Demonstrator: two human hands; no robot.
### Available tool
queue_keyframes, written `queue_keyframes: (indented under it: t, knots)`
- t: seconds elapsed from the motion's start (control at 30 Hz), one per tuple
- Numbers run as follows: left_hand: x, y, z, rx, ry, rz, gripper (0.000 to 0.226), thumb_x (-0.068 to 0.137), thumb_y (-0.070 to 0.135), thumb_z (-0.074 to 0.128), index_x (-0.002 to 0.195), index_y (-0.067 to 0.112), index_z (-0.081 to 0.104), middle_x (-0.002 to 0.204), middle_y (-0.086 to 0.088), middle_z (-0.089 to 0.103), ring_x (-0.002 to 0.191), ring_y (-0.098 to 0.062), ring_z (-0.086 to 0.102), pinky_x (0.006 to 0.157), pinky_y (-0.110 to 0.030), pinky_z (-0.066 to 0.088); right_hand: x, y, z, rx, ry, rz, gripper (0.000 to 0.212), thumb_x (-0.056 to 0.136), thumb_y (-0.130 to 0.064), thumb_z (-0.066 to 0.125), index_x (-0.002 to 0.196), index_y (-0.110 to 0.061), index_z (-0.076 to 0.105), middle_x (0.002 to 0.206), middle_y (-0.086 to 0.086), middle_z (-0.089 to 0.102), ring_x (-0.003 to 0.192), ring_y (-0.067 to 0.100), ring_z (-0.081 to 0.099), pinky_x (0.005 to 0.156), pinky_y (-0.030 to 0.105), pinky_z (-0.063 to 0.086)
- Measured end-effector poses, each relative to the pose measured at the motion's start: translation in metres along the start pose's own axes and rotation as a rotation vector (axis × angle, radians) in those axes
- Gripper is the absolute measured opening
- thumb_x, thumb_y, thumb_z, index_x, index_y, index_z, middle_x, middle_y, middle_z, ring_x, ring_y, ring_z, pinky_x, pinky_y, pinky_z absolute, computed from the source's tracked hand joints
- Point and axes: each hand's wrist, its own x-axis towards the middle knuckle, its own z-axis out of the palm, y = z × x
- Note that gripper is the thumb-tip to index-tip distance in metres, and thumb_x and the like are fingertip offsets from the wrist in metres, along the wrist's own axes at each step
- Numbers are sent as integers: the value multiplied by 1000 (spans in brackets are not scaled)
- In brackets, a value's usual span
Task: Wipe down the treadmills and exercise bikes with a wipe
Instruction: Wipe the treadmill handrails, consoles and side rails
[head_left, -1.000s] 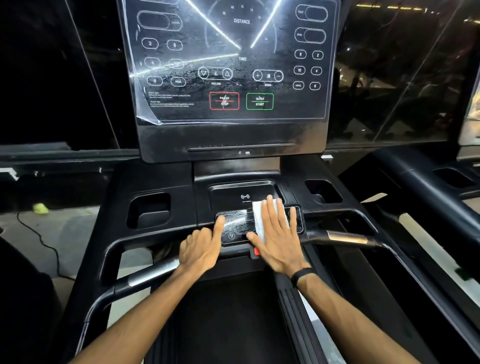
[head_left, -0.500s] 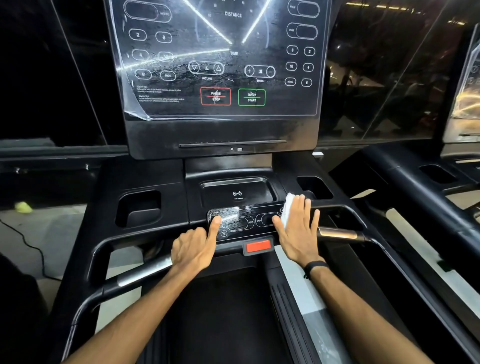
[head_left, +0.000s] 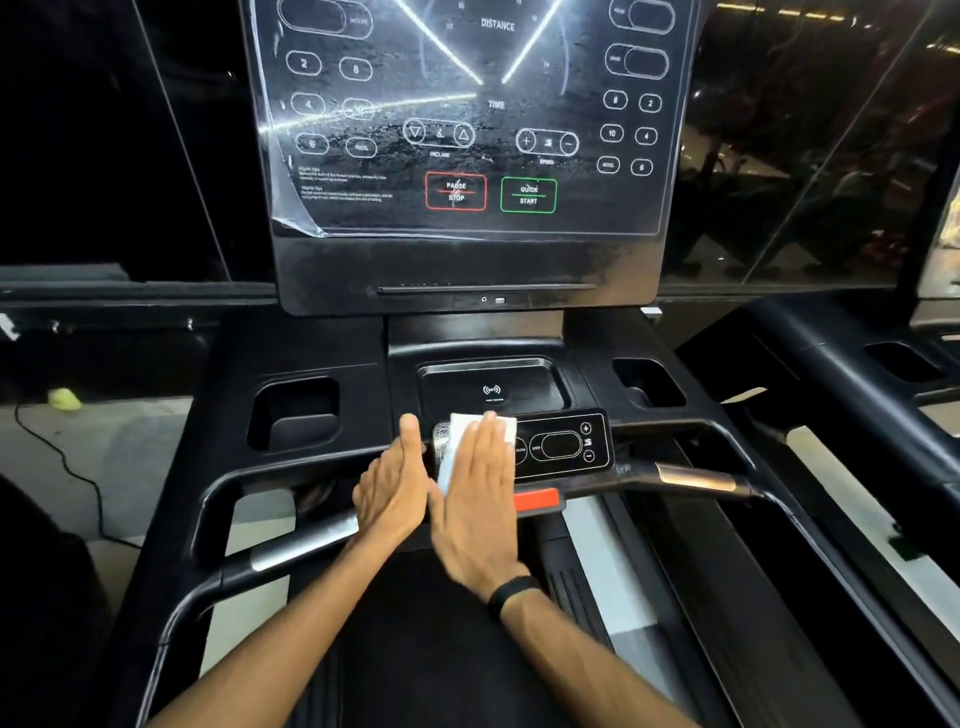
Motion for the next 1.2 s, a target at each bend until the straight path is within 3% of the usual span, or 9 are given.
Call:
queue_keyframes:
  t: [0.13, 0.23, 0.37, 0.5, 0.63, 0.73, 0.8, 1.03, 1.2]
  knots:
    - [3, -1, -3, -174, 47, -34, 106, 78, 82, -18, 102, 28, 70, 84, 4, 72, 102, -26, 63, 93, -45, 43, -3, -9, 6, 233, 54, -126, 60, 107, -18, 32, 158, -1, 5, 167, 15, -5, 155, 26, -6, 124, 46, 4]
    - [0, 2, -4, -176, 95, -71, 94, 86, 71, -8, 91, 16, 67, 90, -5, 69, 104, -33, 61, 92, -45, 41, -5, -16, 5, 545, 3, -181, 63, 100, 0, 35, 159, -9, 14, 168, 4, 4, 155, 17, -2, 125, 43, 2]
    - [2, -1, -4, -165, 87, -108, 91, 92, 67, -5, 115, 18, 68, 118, -15, 67, 119, -39, 54, 102, -49, 37, -10, -25, -10, 936, 5, -78, 50, 104, 1, 33, 151, -14, 39, 158, -7, 38, 149, 10, 27, 124, 32, 19]
    - [3, -3, -3, -205, 70, -81, 85, 97, 65, -6, 91, 23, 68, 81, 3, 70, 108, -31, 59, 98, -46, 35, 5, -30, -37, 1174, 215, 266, 32, 104, -19, 40, 130, -21, 58, 130, -10, 63, 121, 2, 57, 100, 18, 42]
    - [1, -4, -3, -219, 46, -39, 107, 73, 82, -17, 109, 27, 68, 65, 12, 71, 105, -21, 60, 92, -40, 32, 16, -1, -34, 912, 354, 247, 37, 101, -10, 40, 135, -18, 53, 137, -4, 55, 129, 4, 49, 108, 32, 41]
    - [-2, -3, -3, -184, 43, -8, 112, 70, 83, -18, 110, 26, 70, 68, 12, 71, 108, -19, 59, 88, -36, 28, 16, 22, -21, 514, 226, 121, 70, 86, 14, 43, 150, -15, 37, 161, 10, 22, 151, 24, 20, 118, 47, 31]
    - [-3, -2, -4, -177, 48, 1, 112, 70, 83, -18, 110, 26, 70, 68, 12, 70, 108, -19, 59, 87, -36, 27, 16, 29, -19, 243, 298, 88, 76, 82, 13, 54, 150, -12, 33, 163, 18, 16, 152, 36, 14, 121, 53, 22]
    - [-4, -1, -5, -142, 58, 3, 106, 75, 80, -15, 112, 26, 69, 71, 10, 71, 108, -19, 60, 85, -34, 28, 6, 40, -23, -10, 320, -58, 89, 81, 2, 68, 154, -25, 26, 166, 13, 13, 151, 30, 21, 121, 50, 10]
    - [-4, 1, -3, -105, 63, -22, 101, 78, 78, -13, 115, 28, 66, 104, -1, 70, 112, -27, 58, 95, -43, 34, -1, 35, -16, -131, 288, -198, 83, 79, -5, 67, 153, -28, 36, 167, 6, 11, 151, 29, 20, 120, 49, 8]
